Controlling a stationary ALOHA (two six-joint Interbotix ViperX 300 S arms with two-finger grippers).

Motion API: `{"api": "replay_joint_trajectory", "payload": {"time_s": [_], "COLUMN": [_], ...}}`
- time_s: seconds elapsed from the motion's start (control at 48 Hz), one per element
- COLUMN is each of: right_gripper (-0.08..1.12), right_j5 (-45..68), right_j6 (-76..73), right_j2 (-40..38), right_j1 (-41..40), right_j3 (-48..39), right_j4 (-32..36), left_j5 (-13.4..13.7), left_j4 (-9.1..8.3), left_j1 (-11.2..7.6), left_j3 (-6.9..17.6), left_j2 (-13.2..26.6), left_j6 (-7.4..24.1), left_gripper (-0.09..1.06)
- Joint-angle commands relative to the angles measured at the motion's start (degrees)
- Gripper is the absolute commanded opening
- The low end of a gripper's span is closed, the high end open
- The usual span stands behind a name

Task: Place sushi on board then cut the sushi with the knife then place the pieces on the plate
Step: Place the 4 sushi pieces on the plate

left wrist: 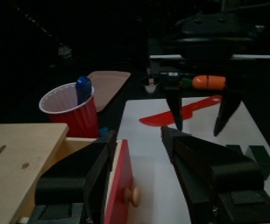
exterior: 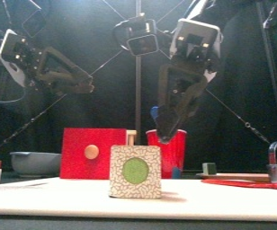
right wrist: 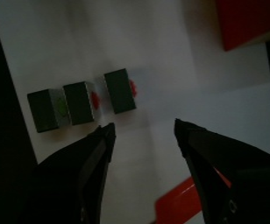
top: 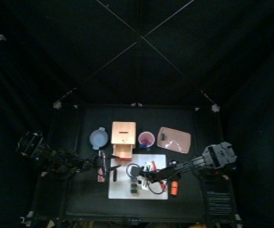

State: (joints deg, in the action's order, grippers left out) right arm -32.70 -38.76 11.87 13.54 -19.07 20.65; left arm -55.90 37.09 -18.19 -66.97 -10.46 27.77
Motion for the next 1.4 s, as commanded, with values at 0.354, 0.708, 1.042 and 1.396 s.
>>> {"api": "replay_joint_trajectory", "payload": {"time_s": [0.354, 0.708, 1.042, 1.396], "right_gripper": [0.89, 0.88, 0.81, 0.64], "right_j5": [0.53, 0.97, 0.88, 1.23], "right_j6": [7.38, 7.38, 7.38, 6.59], "right_j2": [3.25, 4.66, 5.45, 4.66], "right_j1": [-2.29, -2.90, -3.34, -4.39], "right_j3": [6.68, 6.33, 5.89, 4.57], "right_j4": [-5.80, -6.15, -7.56, -7.73], "left_j5": [0.00, 0.26, 0.35, 0.35], "left_j4": [2.29, 3.16, 5.45, 7.12], "left_j1": [0.26, 0.26, 0.26, 0.18], "left_j3": [-0.26, -0.70, -1.32, -1.85], "left_j2": [0.26, 0.26, 0.26, 0.26], "left_j6": [0.00, 0.00, 0.00, 0.00], "left_gripper": [0.83, 0.83, 0.83, 0.83]}}
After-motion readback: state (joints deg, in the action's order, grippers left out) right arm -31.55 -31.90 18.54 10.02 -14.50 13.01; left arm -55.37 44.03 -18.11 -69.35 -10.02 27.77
